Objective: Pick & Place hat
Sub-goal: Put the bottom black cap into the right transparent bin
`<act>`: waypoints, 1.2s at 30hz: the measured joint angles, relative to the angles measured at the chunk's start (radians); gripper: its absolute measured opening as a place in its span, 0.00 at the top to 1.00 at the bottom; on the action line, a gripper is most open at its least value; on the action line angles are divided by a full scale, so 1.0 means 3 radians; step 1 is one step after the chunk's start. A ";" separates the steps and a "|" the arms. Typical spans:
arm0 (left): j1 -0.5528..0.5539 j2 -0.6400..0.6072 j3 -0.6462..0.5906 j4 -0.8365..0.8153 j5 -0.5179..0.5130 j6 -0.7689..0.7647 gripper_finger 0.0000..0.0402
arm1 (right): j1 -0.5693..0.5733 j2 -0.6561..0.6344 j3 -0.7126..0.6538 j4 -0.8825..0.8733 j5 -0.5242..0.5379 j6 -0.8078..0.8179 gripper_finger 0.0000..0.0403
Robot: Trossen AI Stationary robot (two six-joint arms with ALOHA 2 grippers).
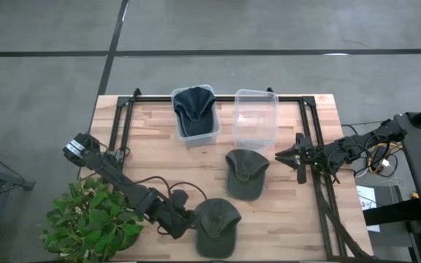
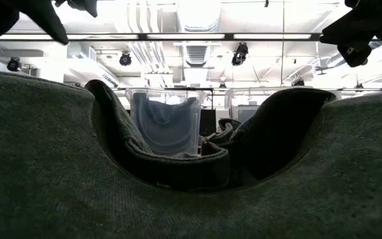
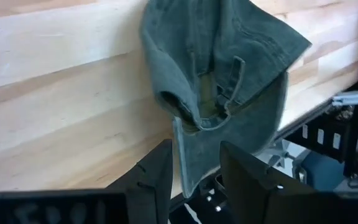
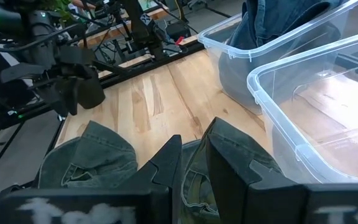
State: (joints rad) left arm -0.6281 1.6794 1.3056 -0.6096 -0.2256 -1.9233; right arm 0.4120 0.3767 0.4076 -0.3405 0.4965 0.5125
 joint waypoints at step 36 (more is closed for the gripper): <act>0.0061 0.0000 -0.0010 0.0033 -0.0289 0.0466 0.63 | 0.0001 0.0000 0.0000 0.0000 0.0000 -0.0024 0.83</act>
State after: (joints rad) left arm -0.6098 1.6794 1.3025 -0.5998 -0.3122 -1.7834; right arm 0.4122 0.3767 0.4076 -0.3405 0.4965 0.5052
